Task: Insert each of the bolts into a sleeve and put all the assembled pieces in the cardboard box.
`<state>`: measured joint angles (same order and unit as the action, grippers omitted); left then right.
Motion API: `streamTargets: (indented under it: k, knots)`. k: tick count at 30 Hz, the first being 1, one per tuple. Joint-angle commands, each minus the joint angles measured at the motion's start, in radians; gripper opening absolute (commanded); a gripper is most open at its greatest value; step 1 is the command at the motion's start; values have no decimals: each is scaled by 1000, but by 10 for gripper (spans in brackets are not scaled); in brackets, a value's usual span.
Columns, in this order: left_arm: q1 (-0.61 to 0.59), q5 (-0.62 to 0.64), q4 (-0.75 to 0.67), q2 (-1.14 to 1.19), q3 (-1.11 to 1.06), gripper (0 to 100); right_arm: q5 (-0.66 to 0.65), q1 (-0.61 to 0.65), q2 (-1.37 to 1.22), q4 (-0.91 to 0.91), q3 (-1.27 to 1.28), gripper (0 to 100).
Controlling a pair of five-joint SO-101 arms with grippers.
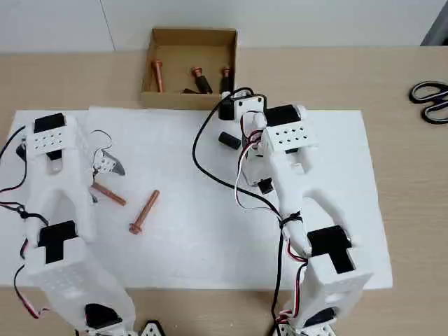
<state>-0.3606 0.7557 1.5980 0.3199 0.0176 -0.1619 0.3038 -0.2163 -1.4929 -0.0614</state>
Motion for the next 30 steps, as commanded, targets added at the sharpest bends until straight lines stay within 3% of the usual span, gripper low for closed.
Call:
streamTargets:
  k: [1,10,18,30]
  knots:
    - [-6,11,-25,-6,39,290,-8,-7,64,4,-5,6]
    - [-8,11,-46,-5,33,288,-8,-7,64,4,-5,6]
    - [-31,11,-94,78,38,133,-8,-7,64,4,-5,6]
    - [-34,11,-137,112,39,126,-8,-8,62,4,-5,6]
